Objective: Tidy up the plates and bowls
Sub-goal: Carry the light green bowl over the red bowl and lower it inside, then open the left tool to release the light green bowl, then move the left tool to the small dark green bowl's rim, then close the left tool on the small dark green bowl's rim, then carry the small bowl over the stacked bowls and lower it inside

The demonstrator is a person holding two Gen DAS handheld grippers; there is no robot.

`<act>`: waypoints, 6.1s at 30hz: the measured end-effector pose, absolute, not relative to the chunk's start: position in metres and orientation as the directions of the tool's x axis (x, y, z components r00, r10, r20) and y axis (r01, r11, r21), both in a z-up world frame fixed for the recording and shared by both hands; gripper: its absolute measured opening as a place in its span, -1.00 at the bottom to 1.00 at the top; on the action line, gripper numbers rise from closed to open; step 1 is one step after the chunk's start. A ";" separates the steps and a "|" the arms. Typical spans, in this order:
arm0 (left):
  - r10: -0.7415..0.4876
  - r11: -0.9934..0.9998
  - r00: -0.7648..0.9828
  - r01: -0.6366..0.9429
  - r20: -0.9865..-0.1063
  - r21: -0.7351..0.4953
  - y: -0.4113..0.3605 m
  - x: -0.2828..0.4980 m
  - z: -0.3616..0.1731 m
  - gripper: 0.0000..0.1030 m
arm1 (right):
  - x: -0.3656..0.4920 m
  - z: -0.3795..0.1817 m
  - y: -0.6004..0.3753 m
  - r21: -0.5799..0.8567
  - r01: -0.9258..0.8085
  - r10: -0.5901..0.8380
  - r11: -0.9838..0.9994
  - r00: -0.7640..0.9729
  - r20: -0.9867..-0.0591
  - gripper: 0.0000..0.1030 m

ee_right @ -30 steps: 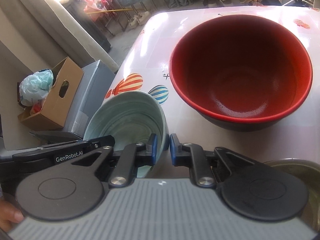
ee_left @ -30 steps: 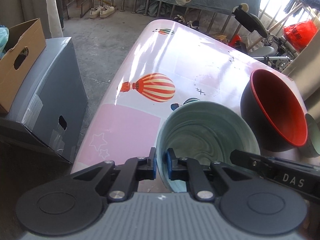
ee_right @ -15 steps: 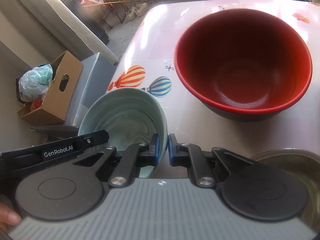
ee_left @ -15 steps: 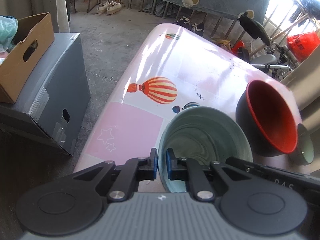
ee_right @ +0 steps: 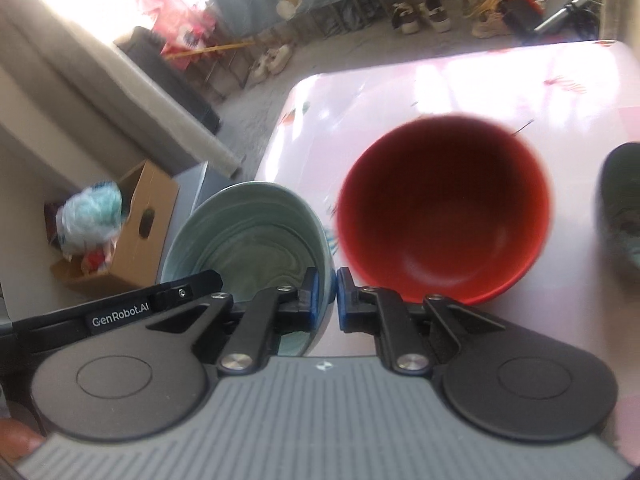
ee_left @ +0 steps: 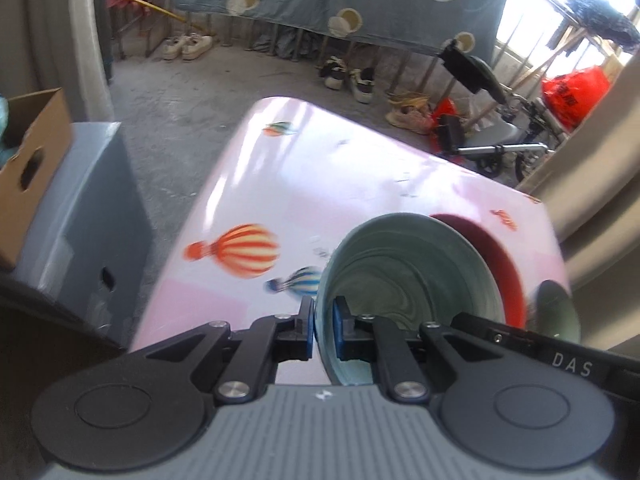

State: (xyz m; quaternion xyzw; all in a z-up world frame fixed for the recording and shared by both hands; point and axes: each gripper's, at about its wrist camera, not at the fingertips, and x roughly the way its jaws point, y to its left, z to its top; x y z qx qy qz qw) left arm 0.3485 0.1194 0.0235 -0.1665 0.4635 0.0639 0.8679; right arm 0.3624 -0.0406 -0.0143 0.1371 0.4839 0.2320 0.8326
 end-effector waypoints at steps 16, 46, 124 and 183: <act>-0.062 0.977 0.463 -0.153 -0.884 -0.149 0.044 0.437 -0.017 -0.78 | 0.436 -0.042 -0.135 0.419 -0.097 0.417 0.903 0.441 -0.795 -0.84; -0.232 0.931 0.311 -0.203 -0.922 -0.303 0.057 0.454 -0.024 0.21 | 0.452 -0.046 -0.098 0.209 -0.229 0.293 0.951 0.446 -0.845 -0.89; -0.118 0.982 0.441 0.186 -0.890 -0.038 -0.136 0.480 -0.025 -0.65 | 0.398 -0.089 -0.313 0.443 0.081 0.337 0.893 0.533 -0.776 -0.73; -0.160 0.987 0.408 0.086 -0.899 -0.137 -0.126 0.439 -0.004 -0.80 | 0.390 -0.054 -0.294 0.250 -0.009 0.216 0.968 0.537 -0.815 -0.82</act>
